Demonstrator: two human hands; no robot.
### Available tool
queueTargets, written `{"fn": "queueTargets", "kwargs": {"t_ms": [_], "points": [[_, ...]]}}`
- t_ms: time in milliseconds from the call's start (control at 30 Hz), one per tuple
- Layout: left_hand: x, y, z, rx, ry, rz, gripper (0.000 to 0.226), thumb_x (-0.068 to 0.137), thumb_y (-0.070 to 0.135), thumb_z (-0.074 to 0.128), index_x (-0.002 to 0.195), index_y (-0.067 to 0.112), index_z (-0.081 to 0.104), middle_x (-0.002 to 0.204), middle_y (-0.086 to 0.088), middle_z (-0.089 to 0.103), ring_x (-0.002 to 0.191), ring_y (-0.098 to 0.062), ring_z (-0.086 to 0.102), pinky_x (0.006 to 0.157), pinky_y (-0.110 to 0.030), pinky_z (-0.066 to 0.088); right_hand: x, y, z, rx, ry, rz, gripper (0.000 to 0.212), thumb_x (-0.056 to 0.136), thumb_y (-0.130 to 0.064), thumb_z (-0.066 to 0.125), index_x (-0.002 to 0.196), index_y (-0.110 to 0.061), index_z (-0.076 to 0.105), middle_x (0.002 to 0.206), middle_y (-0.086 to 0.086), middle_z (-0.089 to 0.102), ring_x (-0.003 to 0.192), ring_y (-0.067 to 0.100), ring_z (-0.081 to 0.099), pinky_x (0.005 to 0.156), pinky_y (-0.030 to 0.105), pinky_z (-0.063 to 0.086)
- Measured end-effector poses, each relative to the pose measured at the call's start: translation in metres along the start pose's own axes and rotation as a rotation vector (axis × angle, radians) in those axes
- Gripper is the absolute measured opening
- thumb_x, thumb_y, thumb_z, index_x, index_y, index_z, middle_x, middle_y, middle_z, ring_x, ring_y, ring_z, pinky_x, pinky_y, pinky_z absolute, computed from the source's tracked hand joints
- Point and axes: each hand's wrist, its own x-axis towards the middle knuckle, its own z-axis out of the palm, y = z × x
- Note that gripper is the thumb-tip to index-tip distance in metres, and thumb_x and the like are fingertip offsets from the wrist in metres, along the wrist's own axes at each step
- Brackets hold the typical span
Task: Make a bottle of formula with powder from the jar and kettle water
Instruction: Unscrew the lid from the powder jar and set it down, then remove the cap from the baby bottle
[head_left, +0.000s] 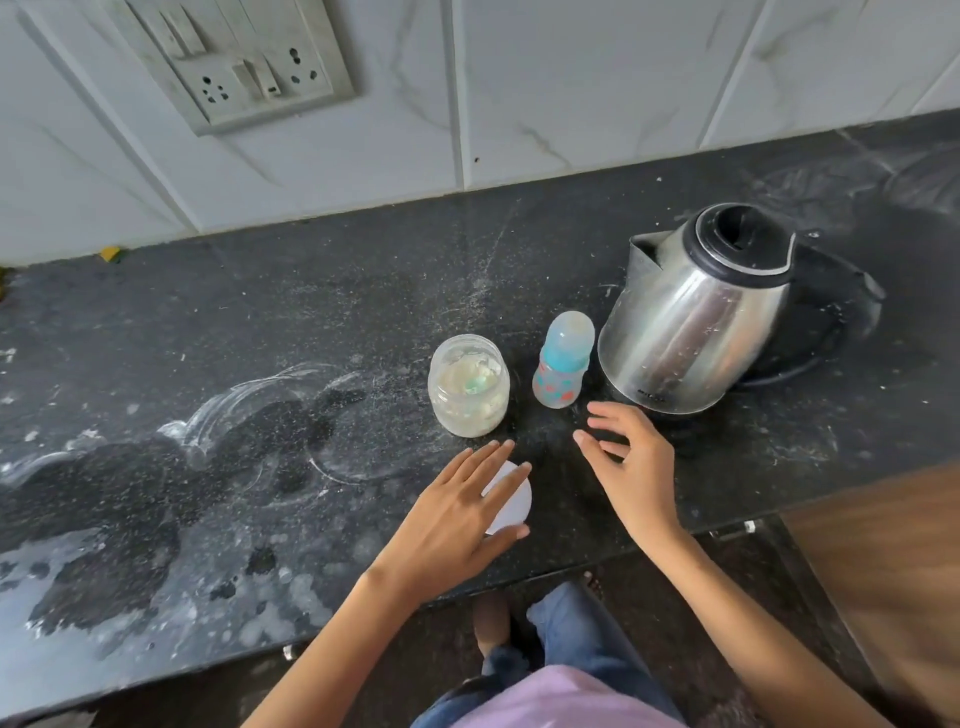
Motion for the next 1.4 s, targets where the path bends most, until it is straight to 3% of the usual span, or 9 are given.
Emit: {"fn": "queueTargets", "kwargs": {"t_ms": [233, 400, 533, 667, 800, 933, 1200, 1300, 1400], "points": [[0.05, 0.012, -0.037, -0.134, 0.259, 0.044, 0.048, 0.099, 0.038, 0.044, 0.137, 0.009, 0.047, 0.147, -0.01, 0.042, 0.14, -0.024, 0.03, 0.115, -0.035, 0.025, 0.026, -0.011, 0.03, 0.015, 0.025, 0.014, 0.073, 0.076, -0.02, 0.083, 0.137, -0.006, 0.045, 0.134, 0.003, 0.055, 0.124, 0.011, 0.051, 0.103, 0.022, 0.041], [0.077, 0.006, -0.049, -0.131, 0.307, 0.047, 0.051, 0.098, 0.04, 0.043, 0.137, 0.007, 0.046, 0.146, -0.011, 0.043, 0.141, -0.026, 0.03, 0.117, -0.039, 0.021, 0.05, -0.02, 0.041, 0.135, 0.009, 0.067, 0.061, 0.08, -0.018, 0.078, 0.132, -0.013, 0.047, 0.121, -0.006, 0.057, 0.108, 0.007, 0.056, 0.092, 0.02, 0.05], [0.096, -0.009, -0.06, -0.236, 0.272, -0.021, 0.058, 0.096, 0.044, 0.043, 0.144, 0.012, 0.037, 0.151, -0.008, 0.037, 0.141, -0.023, 0.03, 0.117, -0.043, 0.02, 0.061, -0.013, 0.029, 0.192, -0.118, -0.002, 0.053, 0.085, -0.015, 0.074, 0.129, -0.016, 0.046, 0.121, -0.001, 0.056, 0.113, 0.012, 0.057, 0.098, 0.021, 0.048], [0.118, -0.026, -0.076, -0.399, 0.159, 0.02, 0.067, 0.093, 0.022, 0.061, 0.149, 0.017, 0.025, 0.152, -0.005, 0.036, 0.142, -0.02, 0.028, 0.114, -0.044, 0.028, 0.067, -0.018, 0.005, 0.277, -0.341, 0.042, 0.052, 0.084, -0.007, 0.075, 0.127, -0.02, 0.05, 0.126, -0.003, 0.062, 0.123, 0.009, 0.057, 0.108, 0.033, 0.046], [0.132, -0.032, -0.101, -0.634, -0.034, 0.109, 0.071, 0.084, 0.009, 0.071, 0.145, 0.02, 0.036, 0.146, 0.002, 0.044, 0.137, -0.009, 0.038, 0.111, -0.029, 0.035, 0.073, -0.037, -0.023, 0.503, -0.608, 0.149, 0.051, 0.081, 0.008, 0.072, 0.125, -0.012, 0.059, 0.12, -0.002, 0.071, 0.117, 0.013, 0.064, 0.098, 0.028, 0.053], [0.141, -0.028, -0.112, -0.892, -0.14, 0.132, 0.064, 0.083, -0.003, 0.07, 0.14, 0.009, 0.043, 0.132, -0.005, 0.054, 0.121, -0.02, 0.055, 0.1, -0.031, 0.047, 0.078, -0.047, -0.035, 0.519, -0.694, 0.184, 0.044, 0.082, 0.01, 0.068, 0.121, -0.011, 0.062, 0.112, -0.001, 0.074, 0.113, 0.015, 0.067, 0.092, 0.026, 0.053], [0.141, -0.01, -0.082, -0.62, 0.257, 0.052, 0.052, 0.086, 0.022, 0.068, 0.134, 0.023, 0.048, 0.122, 0.006, 0.059, 0.097, -0.005, 0.058, 0.081, -0.023, 0.048, 0.071, -0.04, -0.018, 0.486, -0.462, 0.204, 0.044, 0.08, 0.001, 0.075, 0.12, -0.008, 0.06, 0.113, 0.001, 0.072, 0.11, 0.013, 0.067, 0.094, 0.032, 0.054], [0.137, 0.006, -0.071, -0.456, 0.426, -0.118, 0.055, 0.084, 0.029, 0.071, 0.133, 0.031, 0.047, 0.106, -0.001, 0.057, 0.077, -0.009, 0.051, 0.068, -0.023, 0.041, 0.068, -0.041, -0.004, 0.369, -0.232, 0.188, 0.057, 0.067, -0.004, 0.087, 0.114, -0.009, 0.057, 0.109, 0.0, 0.069, 0.103, 0.008, 0.066, 0.087, 0.034, 0.056], [0.136, 0.017, -0.066, -0.417, 0.532, -0.262, 0.057, 0.08, 0.035, 0.075, 0.13, 0.028, 0.049, 0.107, -0.004, 0.055, 0.087, -0.021, 0.055, 0.075, -0.031, 0.047, 0.065, -0.042, 0.008, 0.123, -0.047, 0.072, 0.066, 0.057, -0.027, 0.093, 0.11, -0.013, 0.055, 0.103, -0.006, 0.067, 0.093, 0.003, 0.064, 0.076, 0.026, 0.056]]}}
